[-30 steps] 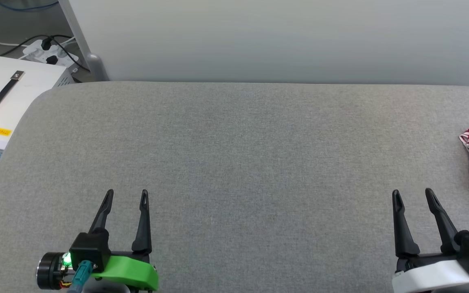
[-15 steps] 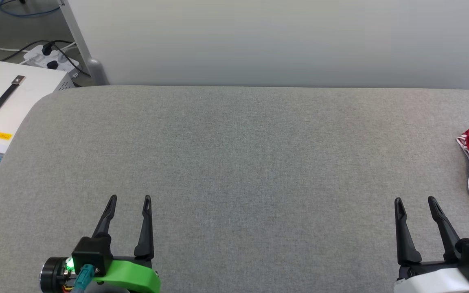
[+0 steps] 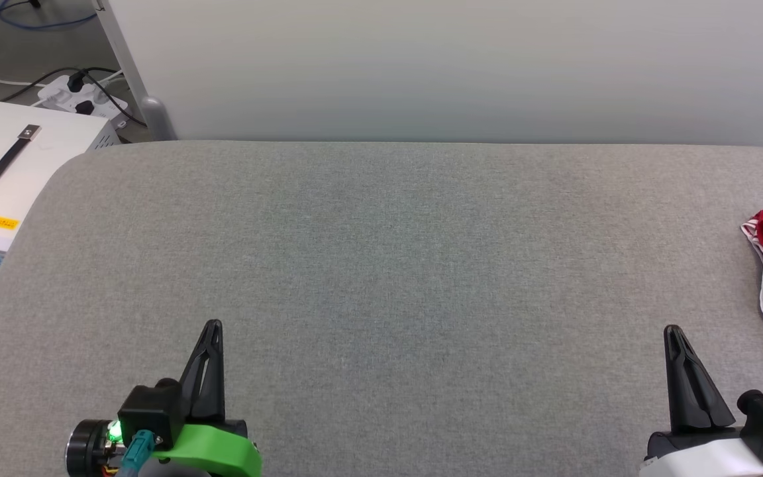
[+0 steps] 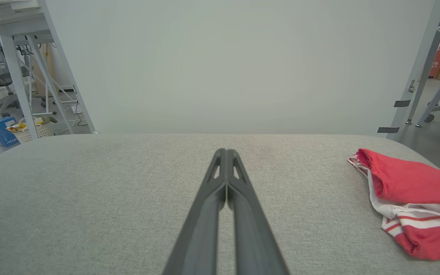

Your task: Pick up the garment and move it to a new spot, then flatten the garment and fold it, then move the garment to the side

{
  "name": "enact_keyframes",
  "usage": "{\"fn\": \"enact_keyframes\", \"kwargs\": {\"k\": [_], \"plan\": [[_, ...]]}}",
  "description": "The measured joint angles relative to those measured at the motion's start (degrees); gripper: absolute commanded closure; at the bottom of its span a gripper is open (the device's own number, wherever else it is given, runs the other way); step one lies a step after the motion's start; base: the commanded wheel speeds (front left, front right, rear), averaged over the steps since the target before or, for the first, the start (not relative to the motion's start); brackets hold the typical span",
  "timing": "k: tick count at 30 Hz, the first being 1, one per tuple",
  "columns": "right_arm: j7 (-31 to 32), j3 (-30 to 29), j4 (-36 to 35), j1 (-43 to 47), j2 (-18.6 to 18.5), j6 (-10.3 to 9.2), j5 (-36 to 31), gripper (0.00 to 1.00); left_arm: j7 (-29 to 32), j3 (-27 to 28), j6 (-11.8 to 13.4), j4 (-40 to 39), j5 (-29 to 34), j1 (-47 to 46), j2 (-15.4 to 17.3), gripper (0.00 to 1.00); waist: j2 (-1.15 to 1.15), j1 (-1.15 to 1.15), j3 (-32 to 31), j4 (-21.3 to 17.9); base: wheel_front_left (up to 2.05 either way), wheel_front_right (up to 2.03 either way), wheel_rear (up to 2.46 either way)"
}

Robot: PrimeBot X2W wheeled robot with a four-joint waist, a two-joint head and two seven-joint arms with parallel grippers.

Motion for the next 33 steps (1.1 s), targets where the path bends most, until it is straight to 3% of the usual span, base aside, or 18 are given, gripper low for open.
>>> {"fn": "enact_keyframes", "kwargs": {"k": [33], "plan": [[3.7, 0.6, 0.9, -1.6, 0.0, 0.00, -2.0, 1.00, 3.6, 0.0, 1.0, -0.7, 0.6, -0.2, 0.0, 1.00, 0.00, 0.00, -0.3, -0.4, 0.00, 0.00, 0.00]]}}
